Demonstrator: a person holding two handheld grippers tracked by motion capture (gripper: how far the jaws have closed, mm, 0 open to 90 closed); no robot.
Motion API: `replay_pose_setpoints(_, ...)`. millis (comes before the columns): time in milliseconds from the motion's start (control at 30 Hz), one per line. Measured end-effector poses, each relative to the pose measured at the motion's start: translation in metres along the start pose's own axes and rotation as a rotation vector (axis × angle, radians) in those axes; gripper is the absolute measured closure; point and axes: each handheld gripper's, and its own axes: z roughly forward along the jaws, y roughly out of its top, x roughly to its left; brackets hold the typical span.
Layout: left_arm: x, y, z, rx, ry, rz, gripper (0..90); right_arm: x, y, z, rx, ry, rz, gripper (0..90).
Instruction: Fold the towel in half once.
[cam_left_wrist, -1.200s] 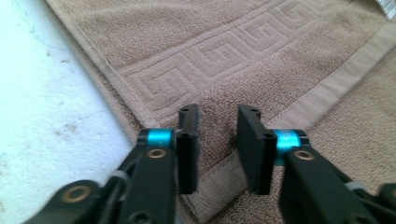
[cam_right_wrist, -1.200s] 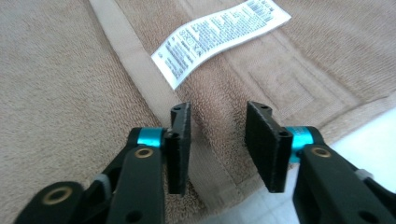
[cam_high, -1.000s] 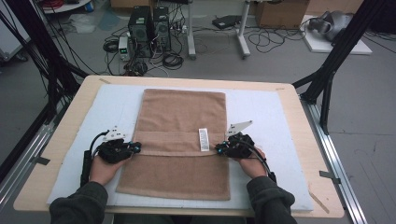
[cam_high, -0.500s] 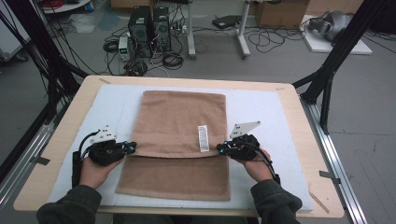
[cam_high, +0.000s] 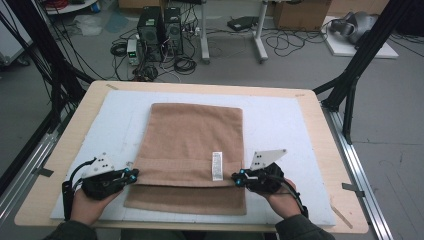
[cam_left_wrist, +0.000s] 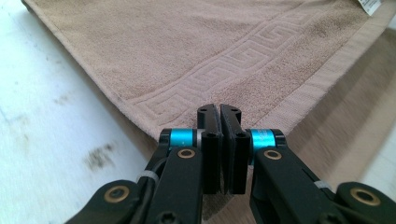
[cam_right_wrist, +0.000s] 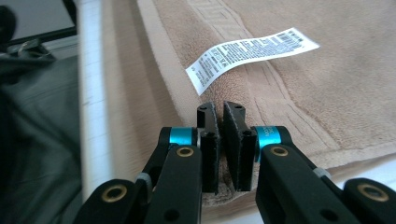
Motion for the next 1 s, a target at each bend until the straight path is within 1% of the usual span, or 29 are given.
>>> replay_pose_setpoints(133, -0.014, -0.008, -0.012, 0.009, -0.012, 0.02, 86.9, 0.015, -0.006, -0.004, 0.003, 0.026, -0.006, 84.8)
replay_pose_setpoints(233, -0.021, -0.012, -0.018, 0.012, -0.02, 0.027, 86.9, 0.022, -0.01, -0.007, 0.008, 0.047, -0.007, 84.9)
replay_pose_setpoints(300, -0.022, -0.015, -0.017, 0.022, -0.022, 0.031, 86.9, 0.025, -0.012, -0.006, 0.021, 0.057, -0.016, 84.9)
replay_pose_setpoints(333, -0.022, -0.016, -0.014, 0.035, -0.022, 0.038, 86.8, 0.026, -0.014, -0.004, 0.029, 0.06, -0.013, 84.7)
replay_pose_setpoints(400, -0.02, -0.021, -0.008, 0.06, -0.031, 0.032, 86.0, 0.025, -0.02, 0.002, 0.047, 0.082, -0.002, 82.5)
replay_pose_setpoints(433, -0.019, -0.023, -0.006, 0.069, -0.033, 0.03, 84.7, 0.024, -0.022, 0.006, 0.063, 0.101, 0.008, 82.1)
replay_pose_setpoints(467, -0.018, -0.024, -0.005, 0.077, -0.039, 0.032, 81.2, 0.023, -0.024, 0.008, 0.079, 0.107, 0.006, 81.0)
replay_pose_setpoints(500, -0.018, -0.026, -0.003, 0.078, -0.036, 0.028, 75.9, 0.023, -0.026, 0.009, 0.076, 0.102, 0.008, 78.4)
replay_pose_setpoints(533, -0.017, -0.027, -0.002, 0.076, -0.032, 0.02, 70.3, 0.022, -0.027, 0.008, 0.06, 0.102, 0.014, 77.5)
replay_pose_setpoints(567, -0.016, -0.028, -0.002, 0.08, -0.032, 0.02, 67.7, 0.02, -0.027, 0.007, 0.054, 0.094, 0.014, 76.7)
replay_pose_setpoints(600, -0.014, -0.028, -0.001, 0.084, -0.032, 0.017, 65.6, 0.019, -0.028, 0.007, 0.061, 0.084, 0.014, 76.4)
replay_pose_setpoints(633, -0.014, -0.029, 0.0, 0.087, -0.031, 0.015, 64.5, 0.017, -0.029, 0.008, 0.068, 0.083, 0.019, 76.2)
replay_pose_setpoints(700, -0.012, -0.03, 0.003, 0.102, -0.034, 0.021, 65.2, 0.015, -0.033, 0.01, 0.079, 0.091, 0.029, 76.0)
replay_pose_setpoints(733, -0.012, -0.031, 0.004, 0.113, -0.042, 0.026, 67.0, 0.015, -0.035, 0.012, 0.089, 0.097, 0.033, 76.2)
replay_pose_setpoints(767, -0.012, -0.032, 0.006, 0.117, -0.044, 0.032, 70.7, 0.016, -0.037, 0.015, 0.101, 0.107, 0.036, 76.8)
replay_pose_setpoints(800, -0.012, -0.033, 0.006, 0.111, -0.043, 0.034, 72.0, 0.016, -0.039, 0.017, 0.113, 0.109, 0.032, 77.5)
replay_pose_setpoints(833, -0.011, -0.034, 0.007, 0.104, -0.043, 0.027, 72.5, 0.017, -0.041, 0.019, 0.12, 0.111, 0.03, 79.1)
replay_pose_setpoints(867, -0.01, -0.034, 0.007, 0.102, -0.047, 0.02, 73.2, 0.017, -0.042, 0.019, 0.108, 0.116, 0.027, 82.3)
replay_pose_setpoints(900, -0.009, -0.034, 0.006, 0.104, -0.05, 0.018, 73.3, 0.017, -0.042, 0.019, 0.11, 0.12, 0.03, 86.1)
replay_pose_setpoints(933, -0.009, -0.034, 0.006, 0.104, -0.05, 0.018, 73.1, 0.017, -0.042, 0.019, 0.112, 0.125, 0.019, 88.6)
replay_pose_setpoints(967, -0.009, -0.034, 0.006, 0.105, -0.047, 0.024, 73.2, 0.018, -0.041, 0.019, 0.124, 0.135, 0.015, 88.8)
replay_pose_setpoints(1000, -0.01, -0.034, 0.006, 0.104, -0.044, 0.029, 74.0, 0.018, -0.041, 0.019, 0.122, 0.13, 0.003, 88.7)
